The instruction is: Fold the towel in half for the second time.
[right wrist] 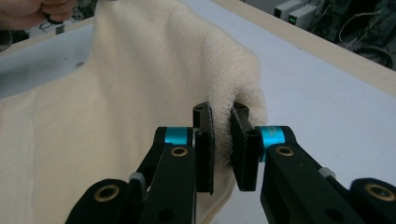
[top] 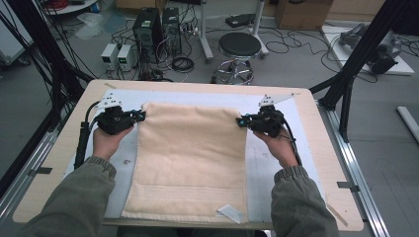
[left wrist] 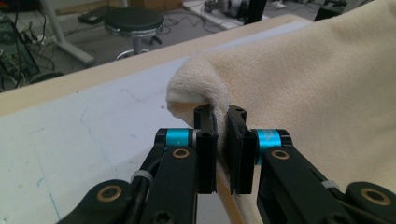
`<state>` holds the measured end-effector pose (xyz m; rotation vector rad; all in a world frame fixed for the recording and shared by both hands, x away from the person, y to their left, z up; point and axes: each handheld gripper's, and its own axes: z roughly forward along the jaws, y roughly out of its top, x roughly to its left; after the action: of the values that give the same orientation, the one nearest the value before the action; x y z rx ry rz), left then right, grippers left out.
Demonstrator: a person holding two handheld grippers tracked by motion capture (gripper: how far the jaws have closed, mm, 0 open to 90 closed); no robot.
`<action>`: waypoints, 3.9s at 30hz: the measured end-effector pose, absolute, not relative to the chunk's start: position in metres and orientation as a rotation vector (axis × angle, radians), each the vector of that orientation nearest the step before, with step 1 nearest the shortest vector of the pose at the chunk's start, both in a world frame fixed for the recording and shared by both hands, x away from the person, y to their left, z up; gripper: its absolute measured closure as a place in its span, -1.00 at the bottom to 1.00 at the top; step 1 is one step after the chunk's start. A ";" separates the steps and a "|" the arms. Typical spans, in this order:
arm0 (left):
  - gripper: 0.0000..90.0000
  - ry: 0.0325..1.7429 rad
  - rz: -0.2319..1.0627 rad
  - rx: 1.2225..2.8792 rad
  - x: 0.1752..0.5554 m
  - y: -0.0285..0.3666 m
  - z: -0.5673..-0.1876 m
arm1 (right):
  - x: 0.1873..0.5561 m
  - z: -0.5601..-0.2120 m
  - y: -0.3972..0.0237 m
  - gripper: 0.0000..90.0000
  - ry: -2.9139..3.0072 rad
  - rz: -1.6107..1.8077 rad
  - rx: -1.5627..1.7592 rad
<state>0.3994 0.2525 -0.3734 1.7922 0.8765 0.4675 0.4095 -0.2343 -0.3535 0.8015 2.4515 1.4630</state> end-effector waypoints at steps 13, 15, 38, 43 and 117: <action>0.83 0.705 0.498 1.881 0.311 0.258 -0.378 | 0.329 -0.357 -0.235 0.80 2.525 1.437 0.642; 0.83 0.671 0.489 1.913 0.292 0.258 -0.386 | 0.317 -0.363 -0.234 0.80 2.531 1.435 0.624; 0.10 0.665 0.333 1.979 0.245 0.283 -0.412 | 0.265 -0.403 -0.245 0.32 2.589 1.413 0.683; -0.01 0.667 0.327 1.975 0.264 0.273 -0.407 | 0.275 -0.400 -0.237 0.17 2.597 1.389 0.674; 0.06 0.767 0.312 2.020 0.317 0.247 -0.415 | 0.333 -0.414 -0.231 0.05 2.599 1.299 0.782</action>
<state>0.3174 0.2469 -0.4149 2.0204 0.7670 0.3118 0.3326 -0.2306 -0.4141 0.7825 2.5987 1.2986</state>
